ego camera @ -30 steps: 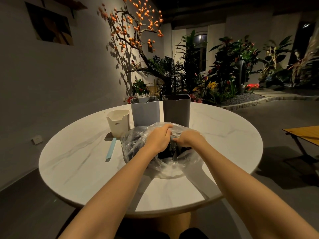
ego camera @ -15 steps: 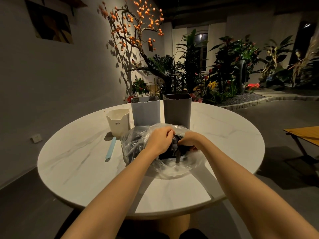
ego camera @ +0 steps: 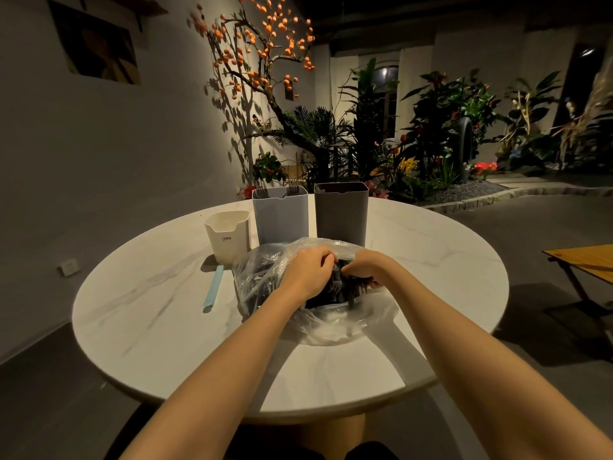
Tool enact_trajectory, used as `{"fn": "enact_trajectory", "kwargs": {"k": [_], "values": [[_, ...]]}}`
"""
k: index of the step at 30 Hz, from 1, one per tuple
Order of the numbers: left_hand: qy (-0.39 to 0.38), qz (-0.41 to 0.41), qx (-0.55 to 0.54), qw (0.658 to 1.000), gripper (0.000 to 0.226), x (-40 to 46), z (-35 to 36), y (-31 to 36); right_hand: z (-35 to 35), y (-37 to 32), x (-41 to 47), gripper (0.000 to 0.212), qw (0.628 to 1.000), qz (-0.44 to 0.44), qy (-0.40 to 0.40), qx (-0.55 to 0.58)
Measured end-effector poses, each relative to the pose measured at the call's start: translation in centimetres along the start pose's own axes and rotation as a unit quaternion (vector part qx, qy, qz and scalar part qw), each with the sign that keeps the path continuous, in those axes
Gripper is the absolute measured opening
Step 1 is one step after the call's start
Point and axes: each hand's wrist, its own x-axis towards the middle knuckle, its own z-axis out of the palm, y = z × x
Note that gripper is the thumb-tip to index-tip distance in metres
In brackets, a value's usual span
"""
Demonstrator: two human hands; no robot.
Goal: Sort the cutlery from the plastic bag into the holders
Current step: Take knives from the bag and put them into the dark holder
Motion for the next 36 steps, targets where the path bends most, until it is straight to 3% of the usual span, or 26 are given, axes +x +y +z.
{"fn": "enact_trajectory", "kwargs": {"k": [6, 9, 17, 23, 32, 36], "values": [[-0.004, 0.002, 0.000, 1.000, 0.027, -0.1, 0.0, 0.1, 0.7, 0.6, 0.2, 0.024, 0.998, 0.030, 0.004, 0.057], [-0.006, 0.001, -0.004, 1.000, 0.027, -0.2, 0.0, 0.0, 1.5, 0.7, 0.6, 0.029, 0.999, 0.037, 0.015, 0.026], [-0.009, 0.001, 0.009, 1.000, 0.029, -0.5, -0.5, 0.3, 0.2, 0.4, 0.2, 0.019, 0.999, 0.033, -0.002, -0.024], [-0.014, 0.002, 0.021, 1.000, 0.030, -0.7, -0.6, 0.5, -0.6, 0.4, -0.4, 0.025, 0.999, 0.020, -0.028, 0.003], [-0.013, 0.008, 0.022, 1.000, 0.027, -1.0, -0.6, 0.7, -1.6, 1.0, -0.3, 0.022, 0.982, 0.034, -0.112, 0.150], [0.013, 0.012, -0.004, 1.000, 0.025, -1.1, -0.6, 1.2, -2.1, 2.2, -0.7, 0.026, 0.978, 0.013, -0.144, 0.150]]}}
